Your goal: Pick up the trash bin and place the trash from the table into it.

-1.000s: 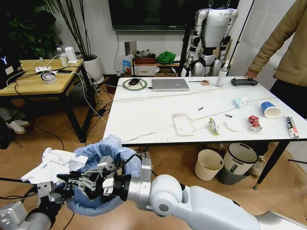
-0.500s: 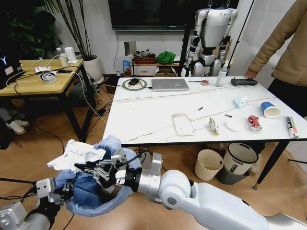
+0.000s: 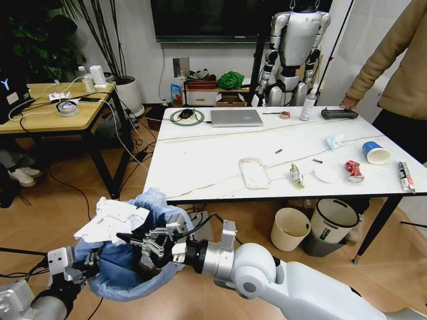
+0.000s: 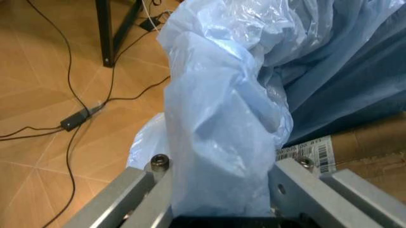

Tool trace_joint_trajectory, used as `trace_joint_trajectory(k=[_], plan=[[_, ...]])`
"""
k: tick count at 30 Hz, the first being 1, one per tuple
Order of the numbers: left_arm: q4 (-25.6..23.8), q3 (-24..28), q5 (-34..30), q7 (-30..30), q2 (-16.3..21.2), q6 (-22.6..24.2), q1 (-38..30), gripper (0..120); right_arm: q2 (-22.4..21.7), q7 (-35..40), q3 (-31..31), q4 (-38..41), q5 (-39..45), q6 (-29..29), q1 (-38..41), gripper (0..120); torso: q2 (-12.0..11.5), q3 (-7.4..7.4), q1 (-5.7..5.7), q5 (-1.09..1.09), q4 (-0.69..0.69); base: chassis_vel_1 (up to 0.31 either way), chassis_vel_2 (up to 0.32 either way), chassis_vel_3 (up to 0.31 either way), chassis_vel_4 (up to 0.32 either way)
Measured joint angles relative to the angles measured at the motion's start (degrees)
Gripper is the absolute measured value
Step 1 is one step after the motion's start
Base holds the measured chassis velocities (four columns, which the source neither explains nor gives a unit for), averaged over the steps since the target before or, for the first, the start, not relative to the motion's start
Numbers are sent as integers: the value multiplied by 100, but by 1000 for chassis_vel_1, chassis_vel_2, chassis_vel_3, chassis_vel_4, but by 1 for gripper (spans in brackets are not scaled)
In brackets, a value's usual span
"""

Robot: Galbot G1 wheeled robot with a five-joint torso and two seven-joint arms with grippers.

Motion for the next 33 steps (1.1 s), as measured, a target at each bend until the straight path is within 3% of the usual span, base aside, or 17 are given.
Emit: trace_joint_trajectory(k=[15, 16, 17, 27, 33], plan=[[35, 35, -58, -41, 2, 26, -57, 0, -38, -4, 4, -80, -205, 94, -177, 0, 0, 0, 0, 0, 0, 0, 0, 0, 0], [29, 36, -63, -43, 3, 30, -50, 0, -33, -2, 6, -97, -234, 102, -204, 4, 0, 0, 0, 0, 0, 0, 0, 0, 0], [28, 35, -69, -47, 15, 32, -51, 0, -21, 2, 6, -112, -282, 108, -239, 16, 0, 0, 0, 0, 0, 0, 0, 0, 0], [48, 73, -63, -57, -6, 42, -69, 0, -36, 55, 24, -50, -305, 107, -181, 49, -1, 0, 0, 1, 0, 0, 0, 0, 0], [120, 129, -44, -70, 10, 48, -176, 0, -166, 172, 113, 133, -291, 67, -147, 76, -1, 0, 0, 0, 0, 0, 0, 0, 0]])
